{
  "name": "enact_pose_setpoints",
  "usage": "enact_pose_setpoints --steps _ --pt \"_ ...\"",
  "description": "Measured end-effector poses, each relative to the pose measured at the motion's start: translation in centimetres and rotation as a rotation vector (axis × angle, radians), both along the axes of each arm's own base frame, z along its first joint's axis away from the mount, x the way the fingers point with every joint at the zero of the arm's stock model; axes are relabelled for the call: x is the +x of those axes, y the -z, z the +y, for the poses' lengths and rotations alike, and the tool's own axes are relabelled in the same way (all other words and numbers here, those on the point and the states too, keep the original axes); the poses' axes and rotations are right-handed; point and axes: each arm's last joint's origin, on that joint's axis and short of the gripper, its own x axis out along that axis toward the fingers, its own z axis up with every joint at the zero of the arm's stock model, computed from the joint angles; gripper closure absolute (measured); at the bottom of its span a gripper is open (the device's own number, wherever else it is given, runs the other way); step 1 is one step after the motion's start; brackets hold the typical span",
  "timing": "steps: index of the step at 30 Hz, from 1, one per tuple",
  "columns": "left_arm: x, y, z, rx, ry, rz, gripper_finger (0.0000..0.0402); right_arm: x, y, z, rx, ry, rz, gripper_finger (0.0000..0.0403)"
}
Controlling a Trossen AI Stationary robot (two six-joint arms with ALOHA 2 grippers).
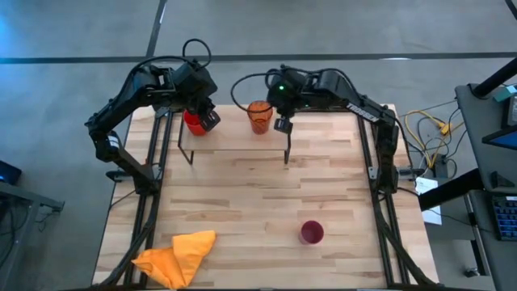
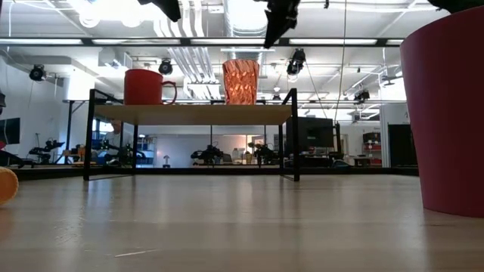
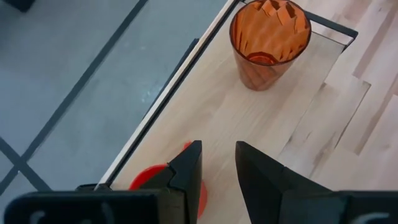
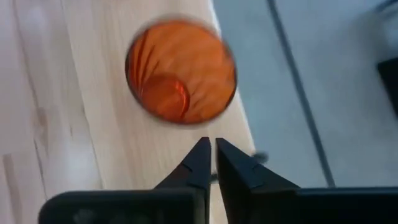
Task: Stack small to large cups/mugs on shelf
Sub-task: Put the orange cup on the shelf
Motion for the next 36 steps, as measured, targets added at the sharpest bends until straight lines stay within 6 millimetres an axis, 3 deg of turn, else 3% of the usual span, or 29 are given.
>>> enact_pose_setpoints --steps 10,18,36 --pt "0.2 -0.1 0.0 0.006 0.005 -0.025 0.0318 2.0 4.0 -3.3 0.090 0.086 0.081 0.0395" --pt "0.2 -0.2 0.0 0.003 0.010 -0.027 0.0318 2.4 5.8 -5.4 0.216 0.086 0.076 0.0395" --pt "0.4 -0.4 0.1 0.028 0.030 -0.046 0.0318 5.5 5.9 -6.3 0.205 0.024 -0.174 0.0395"
